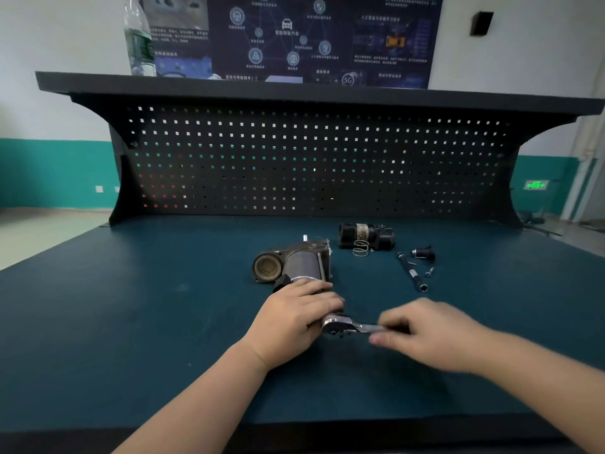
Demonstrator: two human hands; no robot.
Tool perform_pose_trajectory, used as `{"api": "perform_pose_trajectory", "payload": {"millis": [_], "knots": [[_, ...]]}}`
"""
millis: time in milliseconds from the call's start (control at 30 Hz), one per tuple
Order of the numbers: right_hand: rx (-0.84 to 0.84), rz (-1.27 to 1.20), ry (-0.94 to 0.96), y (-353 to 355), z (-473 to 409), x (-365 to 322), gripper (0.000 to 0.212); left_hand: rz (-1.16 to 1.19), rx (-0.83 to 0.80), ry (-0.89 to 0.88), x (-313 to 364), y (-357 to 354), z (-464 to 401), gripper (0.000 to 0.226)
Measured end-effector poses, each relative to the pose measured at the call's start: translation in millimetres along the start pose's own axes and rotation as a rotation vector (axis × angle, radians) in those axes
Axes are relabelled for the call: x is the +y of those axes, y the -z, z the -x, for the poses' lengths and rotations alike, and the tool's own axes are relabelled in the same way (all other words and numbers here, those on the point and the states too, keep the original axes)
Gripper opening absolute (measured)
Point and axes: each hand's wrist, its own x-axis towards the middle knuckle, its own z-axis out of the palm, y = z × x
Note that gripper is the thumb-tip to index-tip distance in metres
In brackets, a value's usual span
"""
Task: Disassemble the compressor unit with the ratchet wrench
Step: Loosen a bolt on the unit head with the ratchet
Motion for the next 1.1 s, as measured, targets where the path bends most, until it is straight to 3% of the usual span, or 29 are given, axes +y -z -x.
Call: {"api": "perform_pose_trajectory", "payload": {"millis": [100, 200, 333, 467, 533, 633, 733, 833, 967, 1100], "knots": [[0.104, 0.455, 0.237, 45.2, -12.8, -1.5, 0.054, 0.0, -0.006, 0.036, 1.5, -1.0, -1.5, 0.019], [0.111, 0.73, 0.485, 79.1, -28.5, -22.2, 0.051, -0.01, -0.087, 0.045, 2.6, 0.0, -0.4, 0.044], [0.093, 0.699, 0.429, 78.0, -30.0, -30.6, 0.049, -0.042, -0.087, 0.041, 1.6, 2.0, 0.7, 0.031], [-0.007, 0.129, 0.059, 31.9, -3.2, -2.4, 0.046, -0.041, -0.026, 0.084, 5.9, 2.3, -3.5, 0.013], [-0.033, -0.04, -0.005, 7.5, 4.0, -2.2, 0.057, -0.042, -0.011, 0.059, 5.5, 3.0, -3.0, 0.011], [0.023, 0.194, 0.115, 11.2, -3.5, -0.6, 0.075, -0.047, -0.023, 0.019, 3.1, 1.9, -1.2, 0.009], [0.099, 0.562, 0.314, 51.0, -19.4, -8.0, 0.061, -0.044, -0.049, 0.048, 2.7, 1.0, -1.2, 0.015], [0.092, 0.674, 0.392, 73.4, -31.5, -25.3, 0.049, -0.047, -0.125, 0.051, 2.7, 3.3, 0.2, 0.033], [0.039, 0.448, 0.22, 55.7, -21.6, -14.7, 0.046, -0.059, -0.112, 0.061, 3.8, 6.0, 0.4, 0.03], [-0.06, -0.284, -0.072, -5.1, 0.5, -5.5, 0.026, -0.06, -0.057, 0.055, 5.4, 4.5, -0.2, 0.021]]}}
